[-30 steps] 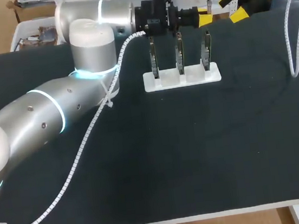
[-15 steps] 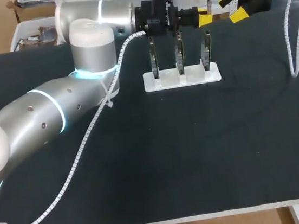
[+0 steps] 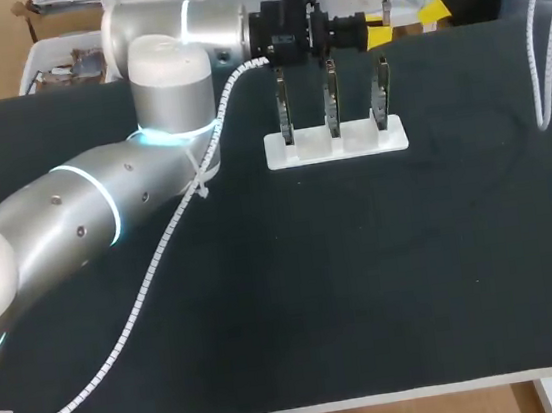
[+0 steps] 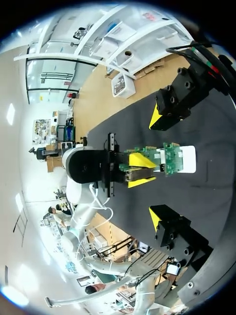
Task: Pick up the optical module with the left hand, and insert it into the network port with the right hand.
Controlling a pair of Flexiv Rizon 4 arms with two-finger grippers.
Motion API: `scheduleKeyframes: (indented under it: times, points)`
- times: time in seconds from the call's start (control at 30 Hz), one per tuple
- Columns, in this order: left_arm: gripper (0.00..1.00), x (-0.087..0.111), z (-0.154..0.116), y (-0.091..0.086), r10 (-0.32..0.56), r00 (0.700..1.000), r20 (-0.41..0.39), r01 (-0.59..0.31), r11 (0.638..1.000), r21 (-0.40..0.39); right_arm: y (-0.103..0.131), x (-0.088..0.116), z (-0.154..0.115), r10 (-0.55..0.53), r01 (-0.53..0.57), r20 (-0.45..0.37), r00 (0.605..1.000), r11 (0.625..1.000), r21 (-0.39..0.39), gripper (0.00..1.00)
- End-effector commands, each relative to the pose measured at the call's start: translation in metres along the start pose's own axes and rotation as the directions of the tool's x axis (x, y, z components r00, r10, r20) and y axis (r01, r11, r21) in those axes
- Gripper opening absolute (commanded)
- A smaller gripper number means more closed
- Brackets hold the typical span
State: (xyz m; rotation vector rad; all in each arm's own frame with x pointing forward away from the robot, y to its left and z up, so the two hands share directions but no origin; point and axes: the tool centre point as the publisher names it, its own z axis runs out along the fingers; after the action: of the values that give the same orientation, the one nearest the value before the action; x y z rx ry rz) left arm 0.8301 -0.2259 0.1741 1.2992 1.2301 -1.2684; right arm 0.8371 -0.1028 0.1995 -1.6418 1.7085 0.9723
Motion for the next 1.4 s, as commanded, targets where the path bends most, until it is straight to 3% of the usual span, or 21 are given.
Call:
scheduleKeyframes:
  times: [0.03, 0.53, 1.4]
  points:
    - [0.0, 0.001, 0.003, 0.01, 0.0, 1.0, -0.001, 0.0, 0.995, 0.097, -0.007, -0.012, 0.007, -0.006, 0.003, -0.004, 1.0, 0.92, -0.391, 1.0]
    - [0.0, 0.001, 0.003, 0.01, 0.0, 1.0, -0.001, 0.0, 0.995, 0.097, 0.001, -0.019, 0.019, -0.014, 0.009, -0.01, 1.0, 0.91, -0.414, 1.0]
    - [0.0, 0.001, 0.003, 0.01, 0.0, 1.0, -0.001, 0.0, 0.995, 0.097, -0.005, -0.027, 0.023, -0.027, 0.019, -0.014, 1.0, 0.907, -0.421, 1.0]
